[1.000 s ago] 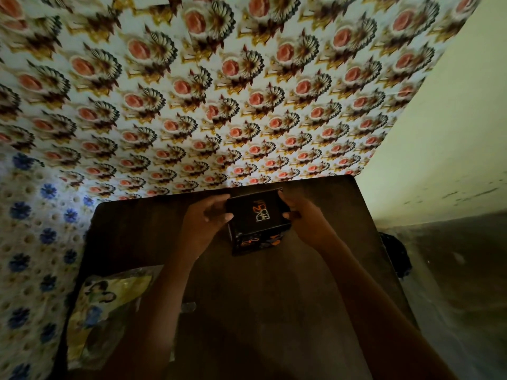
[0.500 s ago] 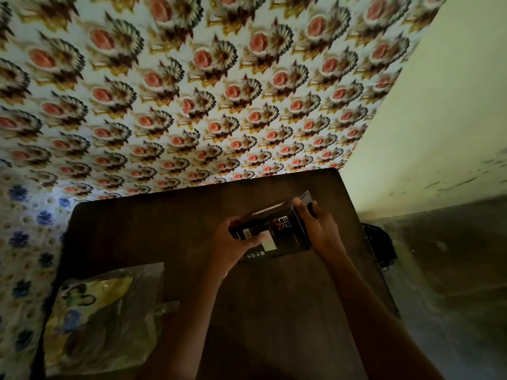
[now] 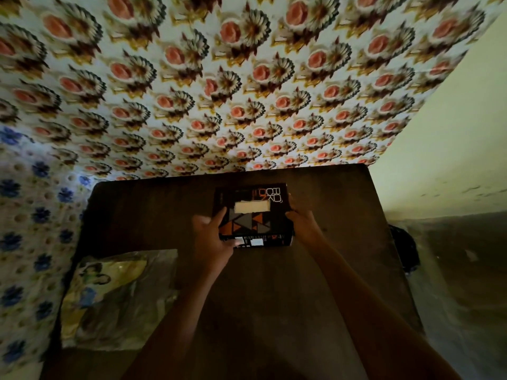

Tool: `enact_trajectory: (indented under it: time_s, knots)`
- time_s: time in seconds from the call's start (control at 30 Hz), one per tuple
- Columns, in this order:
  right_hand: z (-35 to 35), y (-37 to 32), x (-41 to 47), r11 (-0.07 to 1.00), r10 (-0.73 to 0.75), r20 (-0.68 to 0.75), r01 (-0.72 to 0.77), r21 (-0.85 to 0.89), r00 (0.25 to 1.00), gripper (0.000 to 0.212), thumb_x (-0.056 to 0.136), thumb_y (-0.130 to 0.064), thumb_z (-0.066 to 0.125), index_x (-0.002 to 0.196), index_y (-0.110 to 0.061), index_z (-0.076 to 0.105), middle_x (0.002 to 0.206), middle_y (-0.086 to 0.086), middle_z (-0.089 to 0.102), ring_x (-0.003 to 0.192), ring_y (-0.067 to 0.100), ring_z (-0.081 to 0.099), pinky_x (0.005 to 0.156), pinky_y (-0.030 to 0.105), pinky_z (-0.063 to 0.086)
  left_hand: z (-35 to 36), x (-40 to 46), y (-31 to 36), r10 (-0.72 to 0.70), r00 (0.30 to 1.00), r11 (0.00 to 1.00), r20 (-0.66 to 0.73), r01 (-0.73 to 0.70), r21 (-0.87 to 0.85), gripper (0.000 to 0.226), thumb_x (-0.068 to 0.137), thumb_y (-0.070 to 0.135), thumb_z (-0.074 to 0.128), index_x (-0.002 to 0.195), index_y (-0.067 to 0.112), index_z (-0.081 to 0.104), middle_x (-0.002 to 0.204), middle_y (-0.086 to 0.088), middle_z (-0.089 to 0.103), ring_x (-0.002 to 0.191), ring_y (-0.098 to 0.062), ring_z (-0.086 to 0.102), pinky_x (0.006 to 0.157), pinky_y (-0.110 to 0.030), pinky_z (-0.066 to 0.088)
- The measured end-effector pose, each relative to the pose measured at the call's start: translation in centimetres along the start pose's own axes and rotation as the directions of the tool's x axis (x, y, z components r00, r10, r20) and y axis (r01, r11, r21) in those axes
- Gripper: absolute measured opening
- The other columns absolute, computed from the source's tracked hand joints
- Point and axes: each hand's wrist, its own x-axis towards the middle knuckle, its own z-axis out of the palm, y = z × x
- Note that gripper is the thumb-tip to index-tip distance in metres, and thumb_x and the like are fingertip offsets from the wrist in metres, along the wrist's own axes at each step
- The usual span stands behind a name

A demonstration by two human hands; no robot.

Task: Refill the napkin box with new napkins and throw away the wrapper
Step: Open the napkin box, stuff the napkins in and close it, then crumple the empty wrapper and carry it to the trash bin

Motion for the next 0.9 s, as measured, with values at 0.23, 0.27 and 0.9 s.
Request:
enact_trajectory:
  time_s: [0.23,0.27,0.9]
  knots:
    - [2.7,-0.5,4.8,0.998,-0.003,-0.074,-0.002,-0.069,0.997,0.047,0.102,-0.016,0.045,0.148,-0.027,0.043,0.119,0.003,0.068,0.104,0.024,0.07,0.096,0.05,0.057,-0.1,4.1,-2.0,-0.007,1.0,1.0,0.031,0.008,-0.025,0.083,0.083,0.015,0.081,0.153,0.024,0.039,0.163,-0.015,0.03,0.151,-0.031,0.03,0.121,-0.036,0.027]
    - [3.1,-0.5,5.3,0.998,-0.006,-0.083,0.001,-0.065,0.997,0.046,0.103,-0.019,0.045,0.148,-0.027,0.042,0.125,0.004,0.066,0.105,0.024,0.071,0.094,0.049,0.057,0.0,4.8,-2.3,-0.005,0.999,0.999,0.035,0.006,-0.042,0.082,0.083,0.013,0.08,0.153,0.024,0.039,0.163,-0.016,0.03,0.151,-0.032,0.031,0.12,-0.034,0.025]
    - [2.5,-2.8,8.6,0.975,-0.173,-0.101,0.155,-0.161,0.98,0.027,0.104,-0.029,0.049,0.125,-0.019,0.061,0.101,-0.002,0.07,0.097,0.018,0.071,0.079,0.03,0.059,0.8,9.1,-2.3,0.036,0.999,0.999,-0.023,-0.035,0.037,0.079,0.092,0.024,0.072,0.158,0.026,0.029,0.169,-0.008,0.02,0.154,-0.029,0.025,0.12,-0.038,0.03]
